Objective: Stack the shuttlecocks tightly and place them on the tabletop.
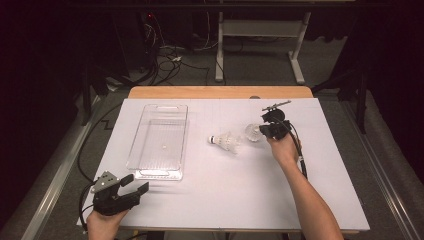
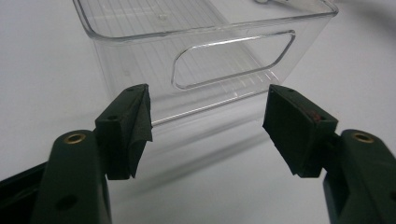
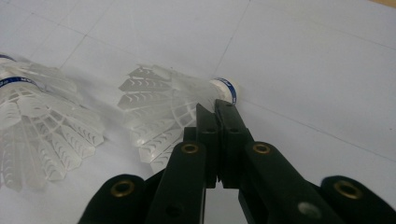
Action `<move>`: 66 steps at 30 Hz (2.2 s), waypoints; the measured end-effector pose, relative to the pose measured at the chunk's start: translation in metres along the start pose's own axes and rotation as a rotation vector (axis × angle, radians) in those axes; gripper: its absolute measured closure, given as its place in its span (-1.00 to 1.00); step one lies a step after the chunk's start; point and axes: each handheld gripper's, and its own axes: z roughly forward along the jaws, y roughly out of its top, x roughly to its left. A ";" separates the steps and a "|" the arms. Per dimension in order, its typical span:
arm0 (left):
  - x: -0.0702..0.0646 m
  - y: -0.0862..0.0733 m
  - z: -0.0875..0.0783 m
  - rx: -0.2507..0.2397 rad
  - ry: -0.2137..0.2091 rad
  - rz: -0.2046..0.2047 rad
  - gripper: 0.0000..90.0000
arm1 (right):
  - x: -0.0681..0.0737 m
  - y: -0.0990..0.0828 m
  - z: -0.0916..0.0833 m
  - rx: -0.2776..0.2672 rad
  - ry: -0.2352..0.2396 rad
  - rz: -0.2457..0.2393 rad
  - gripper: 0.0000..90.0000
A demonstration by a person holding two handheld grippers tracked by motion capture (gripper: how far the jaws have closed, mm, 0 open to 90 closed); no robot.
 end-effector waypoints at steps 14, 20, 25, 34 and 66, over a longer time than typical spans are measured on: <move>0.000 0.000 0.000 -0.003 0.001 -0.003 -0.27 | -0.004 -0.007 -0.007 -0.011 0.015 0.008 1.00; 0.000 0.000 0.000 -0.002 0.001 -0.003 -0.27 | -0.005 -0.010 -0.011 -0.016 0.028 0.000 1.00; 0.000 0.000 0.000 -0.001 0.001 -0.002 -0.27 | -0.003 -0.013 -0.017 -0.017 0.041 -0.014 1.00; 0.000 0.000 0.000 -0.001 0.002 0.000 -0.27 | 0.002 -0.017 -0.024 -0.016 0.068 -0.037 1.00; -0.001 0.000 0.000 0.002 0.003 0.002 -0.27 | 0.010 -0.036 -0.038 -0.011 0.121 -0.081 1.00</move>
